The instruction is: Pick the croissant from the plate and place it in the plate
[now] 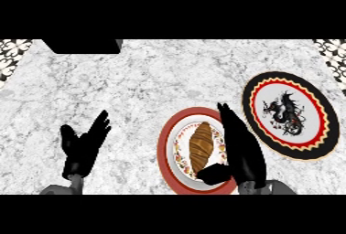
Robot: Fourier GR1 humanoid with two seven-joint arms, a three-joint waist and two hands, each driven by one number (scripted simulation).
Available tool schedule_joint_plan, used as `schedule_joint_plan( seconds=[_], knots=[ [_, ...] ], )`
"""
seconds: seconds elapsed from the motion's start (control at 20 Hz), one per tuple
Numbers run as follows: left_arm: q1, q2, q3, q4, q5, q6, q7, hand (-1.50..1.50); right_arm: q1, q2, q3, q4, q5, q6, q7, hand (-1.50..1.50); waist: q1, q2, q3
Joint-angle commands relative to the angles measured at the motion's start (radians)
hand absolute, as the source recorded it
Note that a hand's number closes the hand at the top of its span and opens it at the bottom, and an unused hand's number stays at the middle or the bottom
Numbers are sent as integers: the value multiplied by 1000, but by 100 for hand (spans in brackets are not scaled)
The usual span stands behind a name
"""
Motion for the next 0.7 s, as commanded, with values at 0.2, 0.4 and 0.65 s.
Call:
schedule_joint_plan(
  seconds=[0.2,0.4,0.65],
  knots=[
    [69,20,48,-65,2,-67,28,0,-31,170,-57,179,84,43,-48,-150,2,1,-1],
    [61,-53,-8,-121,-58,12,81,0,-18,177,-39,117,161,126,63,-150,-1,0,-1],
    [-15,-35,69,-45,-53,-23,61,0,6,180,-104,209,188,122,-20,-150,-3,1,-1]
  ],
)
